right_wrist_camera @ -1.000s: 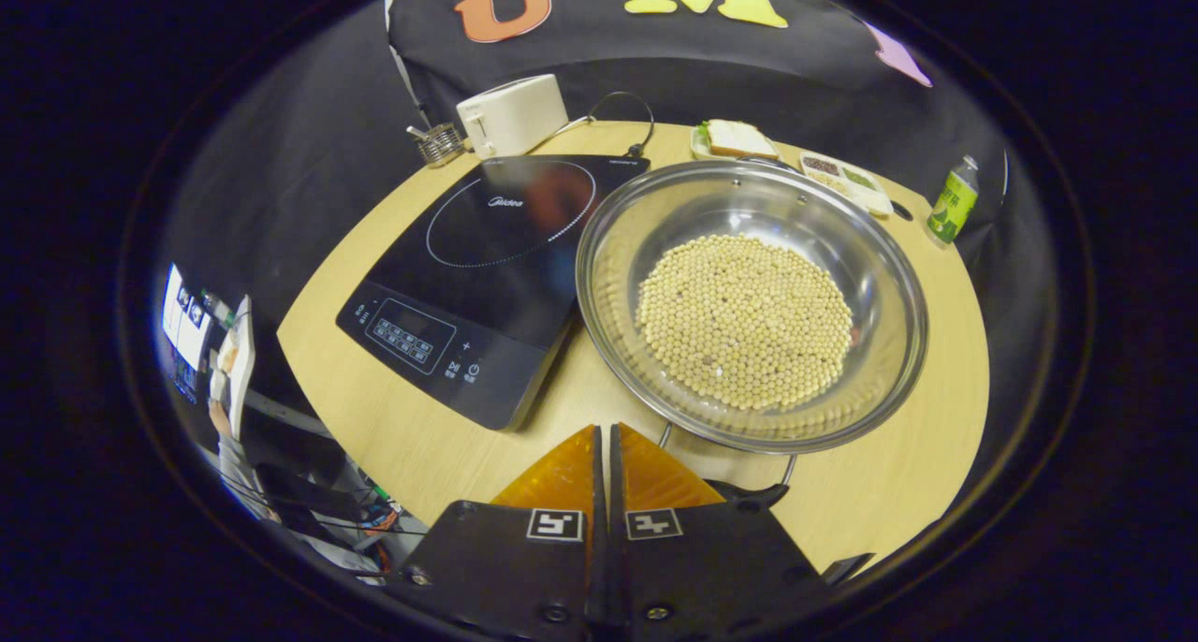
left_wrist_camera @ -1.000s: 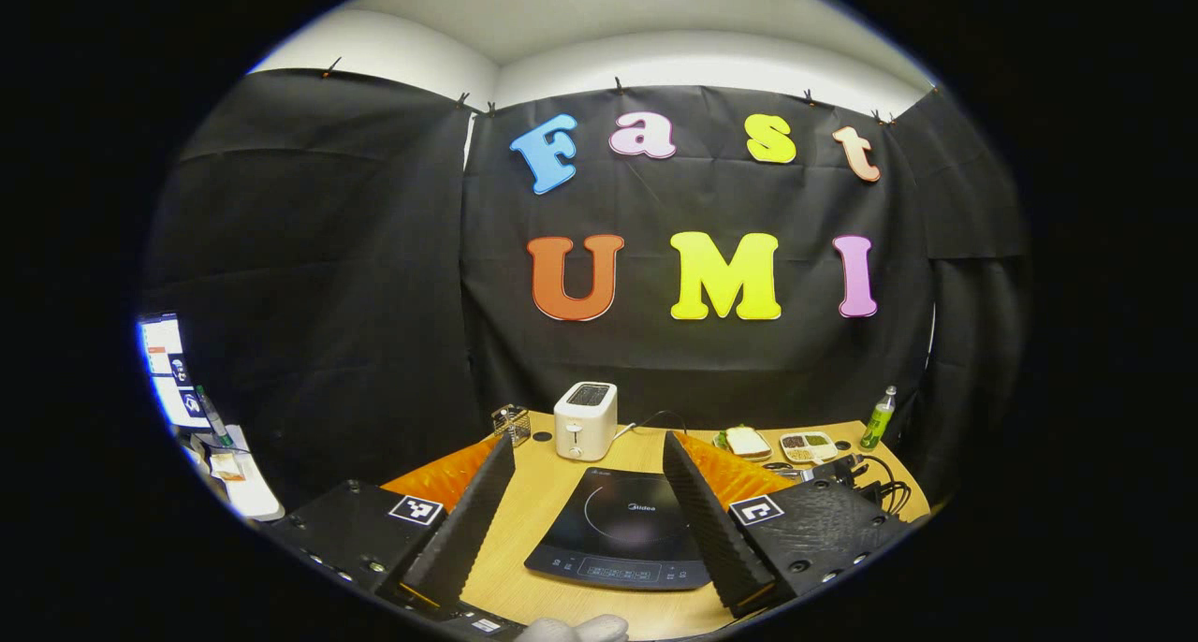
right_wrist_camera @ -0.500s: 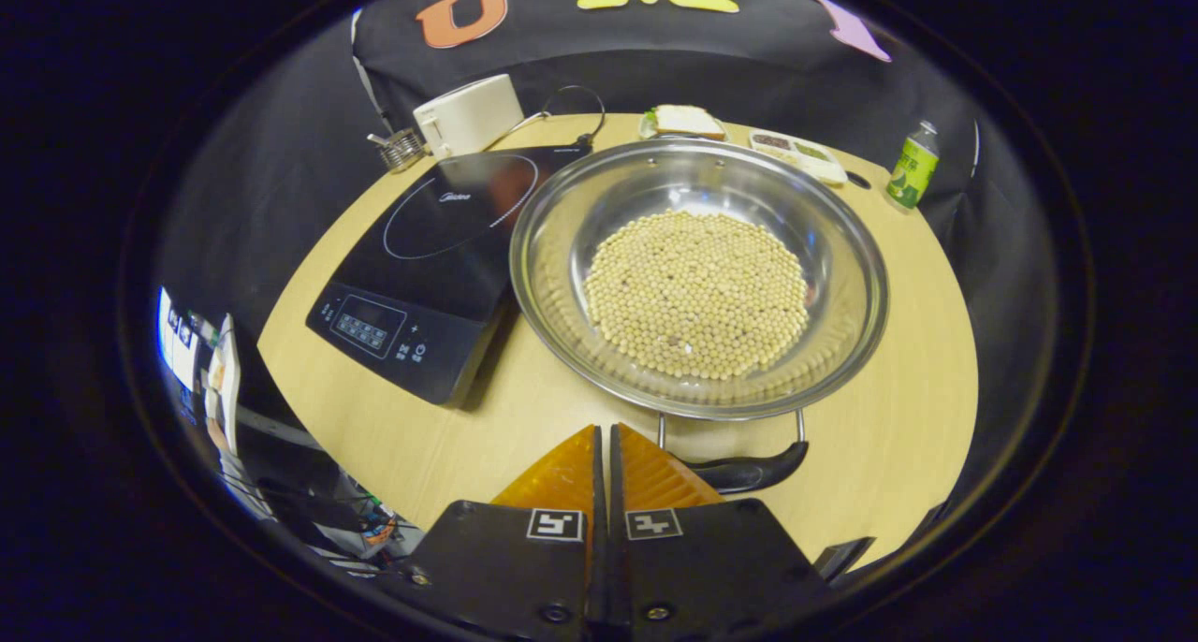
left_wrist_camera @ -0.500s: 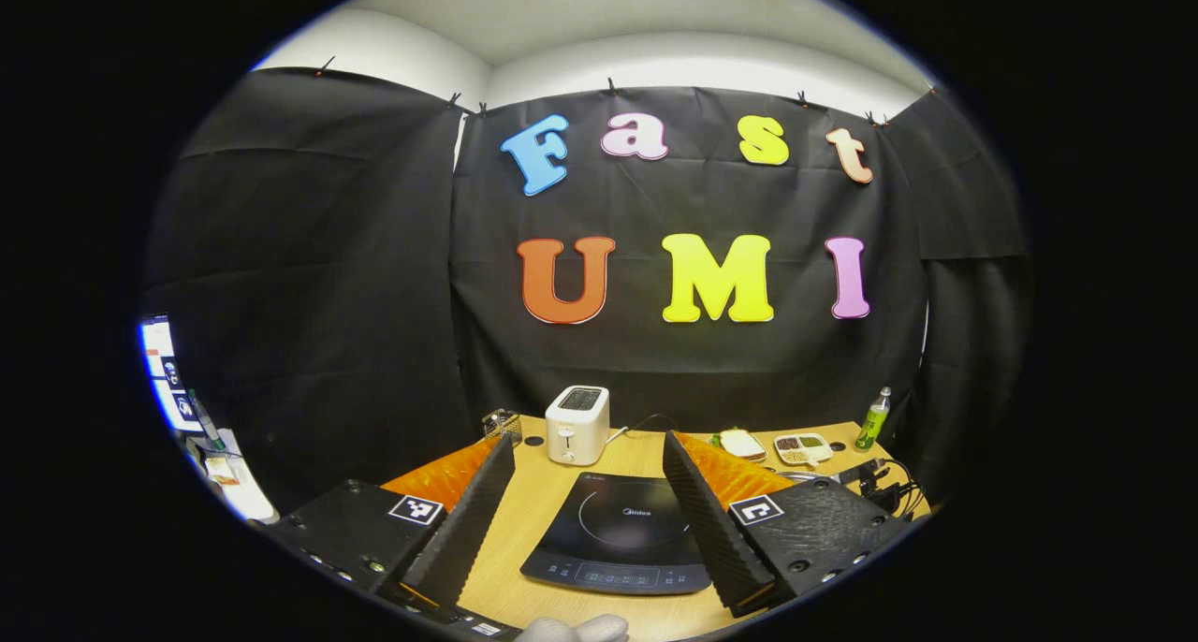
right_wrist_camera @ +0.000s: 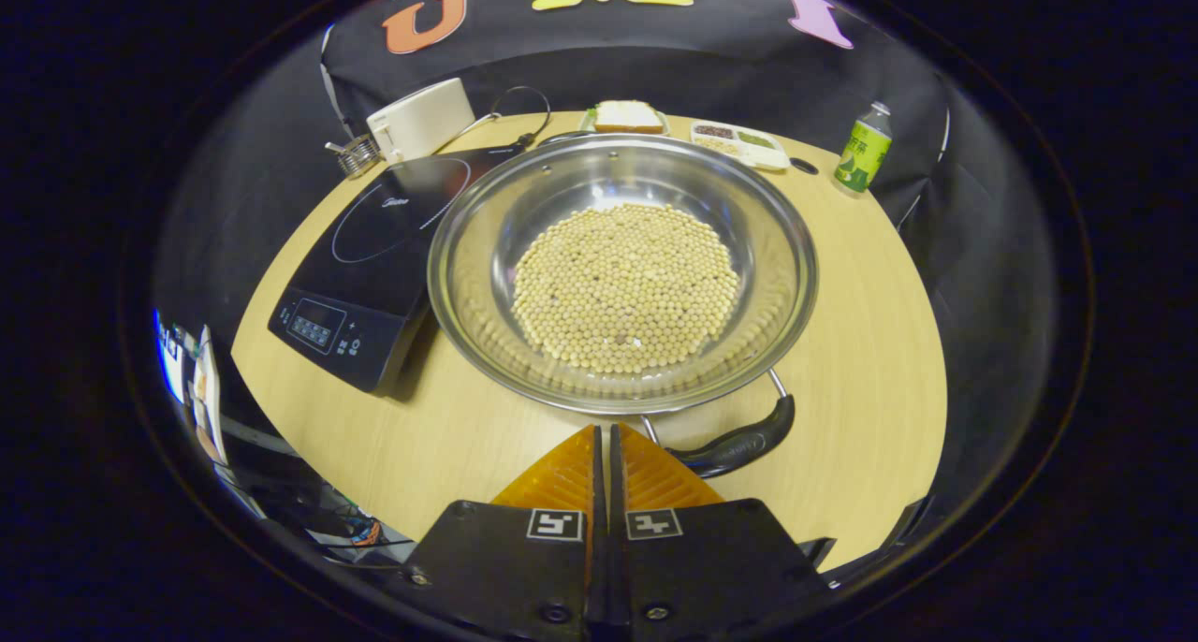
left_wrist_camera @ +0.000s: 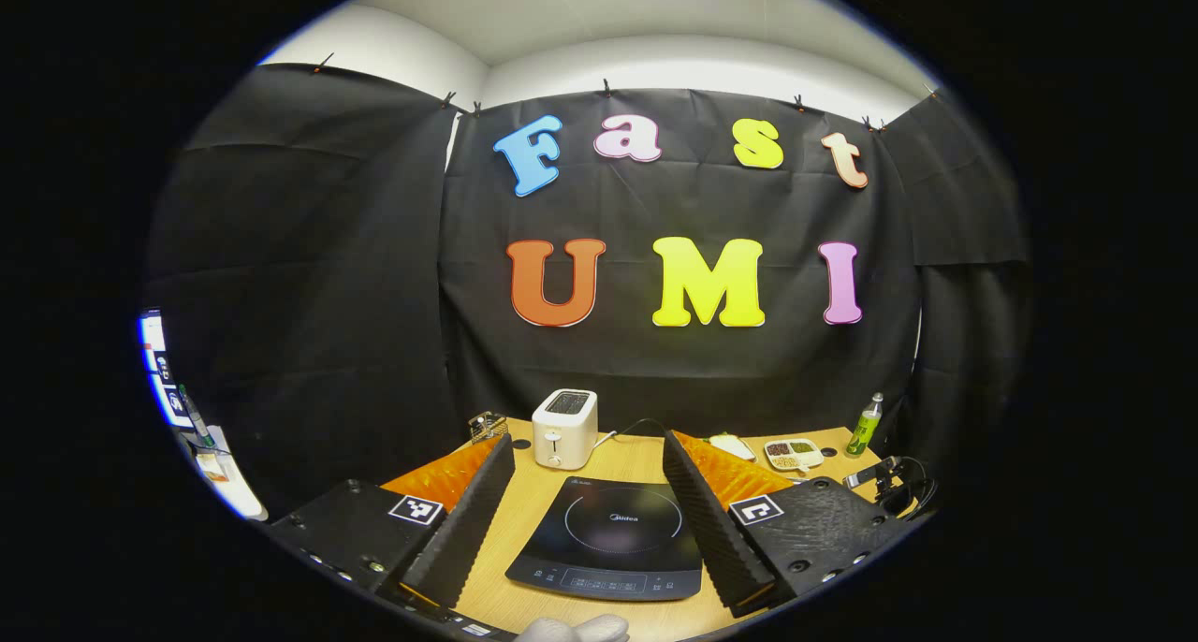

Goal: First push the handle of the pot to place it horizontally, then grasp the pot with both hands and set it on the induction cooktop.

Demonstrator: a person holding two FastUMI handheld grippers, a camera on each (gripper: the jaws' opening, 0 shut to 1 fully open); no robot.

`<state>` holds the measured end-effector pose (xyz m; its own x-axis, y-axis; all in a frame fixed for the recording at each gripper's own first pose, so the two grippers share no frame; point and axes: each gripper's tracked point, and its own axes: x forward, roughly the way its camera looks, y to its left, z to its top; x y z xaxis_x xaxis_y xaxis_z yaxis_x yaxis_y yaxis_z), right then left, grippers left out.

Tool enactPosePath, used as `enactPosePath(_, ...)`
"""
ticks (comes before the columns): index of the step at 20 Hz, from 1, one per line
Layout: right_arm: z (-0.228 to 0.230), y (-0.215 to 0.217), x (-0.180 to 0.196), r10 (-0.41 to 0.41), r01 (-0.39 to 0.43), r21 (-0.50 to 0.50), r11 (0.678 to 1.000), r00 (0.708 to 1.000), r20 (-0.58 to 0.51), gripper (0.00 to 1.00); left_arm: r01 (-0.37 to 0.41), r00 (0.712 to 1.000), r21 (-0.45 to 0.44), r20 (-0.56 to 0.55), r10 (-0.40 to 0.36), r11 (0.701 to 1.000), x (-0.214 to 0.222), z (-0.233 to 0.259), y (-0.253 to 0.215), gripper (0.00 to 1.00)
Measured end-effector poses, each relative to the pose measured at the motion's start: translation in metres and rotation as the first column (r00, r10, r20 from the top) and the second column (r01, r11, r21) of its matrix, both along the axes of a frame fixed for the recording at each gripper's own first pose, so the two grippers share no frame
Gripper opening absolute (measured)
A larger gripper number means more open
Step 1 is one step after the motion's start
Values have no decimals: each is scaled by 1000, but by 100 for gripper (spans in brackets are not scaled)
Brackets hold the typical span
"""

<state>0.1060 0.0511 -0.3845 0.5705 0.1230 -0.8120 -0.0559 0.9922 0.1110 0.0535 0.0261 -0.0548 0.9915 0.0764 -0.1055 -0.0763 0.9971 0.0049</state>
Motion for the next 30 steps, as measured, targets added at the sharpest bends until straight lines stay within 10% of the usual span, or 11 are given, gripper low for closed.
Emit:
enactPosePath(18,1,-101,24,-76,76,-108,991,997,3,0,13,1000,19,-20,-13,1000,12,-10,-27,95)
enactPosePath(30,2,-155,65,47,-42,-210,977,999,21,4,-11,998,50,-67,14,999,25,-26,-54,95)
